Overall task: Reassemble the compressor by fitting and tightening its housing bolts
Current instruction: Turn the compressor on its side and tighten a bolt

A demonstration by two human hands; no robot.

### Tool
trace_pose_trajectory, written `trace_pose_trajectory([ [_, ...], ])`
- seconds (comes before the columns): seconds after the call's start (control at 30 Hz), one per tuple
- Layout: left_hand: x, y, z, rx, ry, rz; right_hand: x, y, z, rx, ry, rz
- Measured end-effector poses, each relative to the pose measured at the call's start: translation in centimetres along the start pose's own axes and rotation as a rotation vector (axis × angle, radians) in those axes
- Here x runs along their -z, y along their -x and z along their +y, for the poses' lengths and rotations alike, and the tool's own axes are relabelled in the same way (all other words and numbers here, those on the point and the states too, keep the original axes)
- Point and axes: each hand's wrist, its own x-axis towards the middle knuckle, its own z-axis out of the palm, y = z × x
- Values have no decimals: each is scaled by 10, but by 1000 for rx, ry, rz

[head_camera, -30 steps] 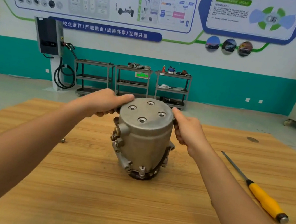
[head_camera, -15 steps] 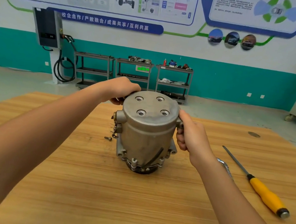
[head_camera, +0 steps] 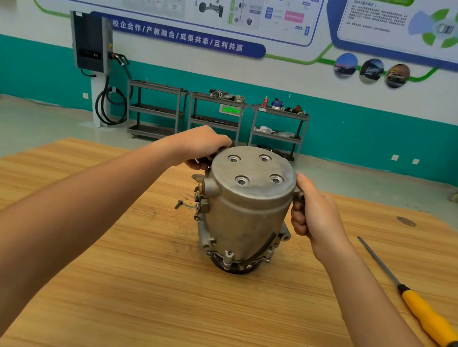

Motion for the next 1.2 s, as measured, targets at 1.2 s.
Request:
trace_pose_trajectory([
  [1.2,-17,20,13,-350,-302,70,25,-20,13,215,64,202],
])
